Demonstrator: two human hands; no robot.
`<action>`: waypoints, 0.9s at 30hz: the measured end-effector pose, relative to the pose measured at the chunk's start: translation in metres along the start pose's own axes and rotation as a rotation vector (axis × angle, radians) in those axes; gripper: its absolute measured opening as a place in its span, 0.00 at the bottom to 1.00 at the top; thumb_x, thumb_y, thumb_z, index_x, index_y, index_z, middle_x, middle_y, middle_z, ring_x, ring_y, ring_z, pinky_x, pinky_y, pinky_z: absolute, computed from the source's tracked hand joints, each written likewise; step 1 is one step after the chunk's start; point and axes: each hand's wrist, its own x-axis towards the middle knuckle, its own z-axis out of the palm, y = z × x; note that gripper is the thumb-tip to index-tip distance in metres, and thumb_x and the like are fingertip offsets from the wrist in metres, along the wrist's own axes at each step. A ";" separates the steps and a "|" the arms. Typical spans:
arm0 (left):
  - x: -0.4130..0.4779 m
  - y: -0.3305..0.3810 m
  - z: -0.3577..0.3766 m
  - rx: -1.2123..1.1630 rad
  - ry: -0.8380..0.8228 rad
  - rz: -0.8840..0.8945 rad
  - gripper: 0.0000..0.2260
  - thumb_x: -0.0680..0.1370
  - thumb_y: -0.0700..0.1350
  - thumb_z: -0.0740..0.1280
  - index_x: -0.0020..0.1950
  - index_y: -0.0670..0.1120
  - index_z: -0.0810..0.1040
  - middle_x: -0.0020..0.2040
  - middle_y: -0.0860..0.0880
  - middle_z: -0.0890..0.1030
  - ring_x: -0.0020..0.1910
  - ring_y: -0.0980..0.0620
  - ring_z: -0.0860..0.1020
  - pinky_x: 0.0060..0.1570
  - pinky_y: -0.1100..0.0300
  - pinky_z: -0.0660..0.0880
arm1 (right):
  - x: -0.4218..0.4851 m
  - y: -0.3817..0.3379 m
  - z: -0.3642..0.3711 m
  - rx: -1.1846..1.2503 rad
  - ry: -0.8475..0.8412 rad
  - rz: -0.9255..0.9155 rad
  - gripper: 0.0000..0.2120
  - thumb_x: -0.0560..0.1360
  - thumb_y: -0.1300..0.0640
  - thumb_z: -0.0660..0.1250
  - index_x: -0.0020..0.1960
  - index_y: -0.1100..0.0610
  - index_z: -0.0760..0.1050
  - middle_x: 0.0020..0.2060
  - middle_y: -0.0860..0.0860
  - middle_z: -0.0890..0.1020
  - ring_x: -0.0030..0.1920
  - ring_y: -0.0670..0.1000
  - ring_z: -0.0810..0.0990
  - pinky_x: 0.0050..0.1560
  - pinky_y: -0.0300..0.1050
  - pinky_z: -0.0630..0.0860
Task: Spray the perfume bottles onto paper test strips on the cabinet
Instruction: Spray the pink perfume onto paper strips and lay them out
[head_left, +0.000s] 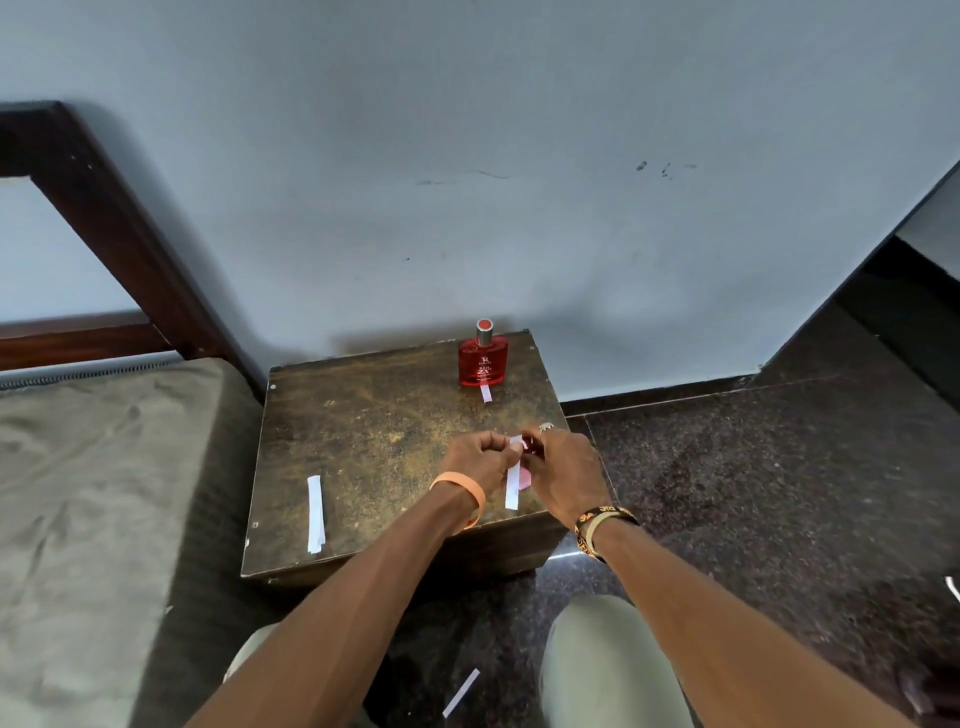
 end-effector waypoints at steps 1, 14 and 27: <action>0.000 0.000 -0.001 -0.002 -0.006 -0.001 0.05 0.76 0.39 0.69 0.40 0.43 0.80 0.42 0.40 0.84 0.44 0.41 0.84 0.49 0.43 0.81 | 0.000 0.000 -0.001 0.005 -0.001 -0.003 0.10 0.77 0.57 0.69 0.58 0.55 0.80 0.47 0.54 0.85 0.50 0.53 0.83 0.53 0.46 0.80; 0.002 -0.003 -0.004 0.120 -0.002 0.005 0.05 0.74 0.43 0.71 0.38 0.47 0.82 0.43 0.42 0.85 0.48 0.39 0.82 0.50 0.41 0.80 | 0.006 0.002 0.001 -0.070 -0.004 -0.027 0.09 0.76 0.56 0.71 0.56 0.55 0.80 0.47 0.52 0.84 0.49 0.51 0.82 0.51 0.42 0.79; 0.001 0.002 -0.004 0.187 0.008 0.020 0.06 0.74 0.43 0.72 0.37 0.48 0.81 0.42 0.44 0.85 0.47 0.41 0.83 0.50 0.43 0.80 | 0.009 0.003 0.002 -0.062 -0.013 -0.012 0.09 0.76 0.56 0.71 0.55 0.56 0.79 0.46 0.53 0.84 0.49 0.52 0.82 0.51 0.42 0.79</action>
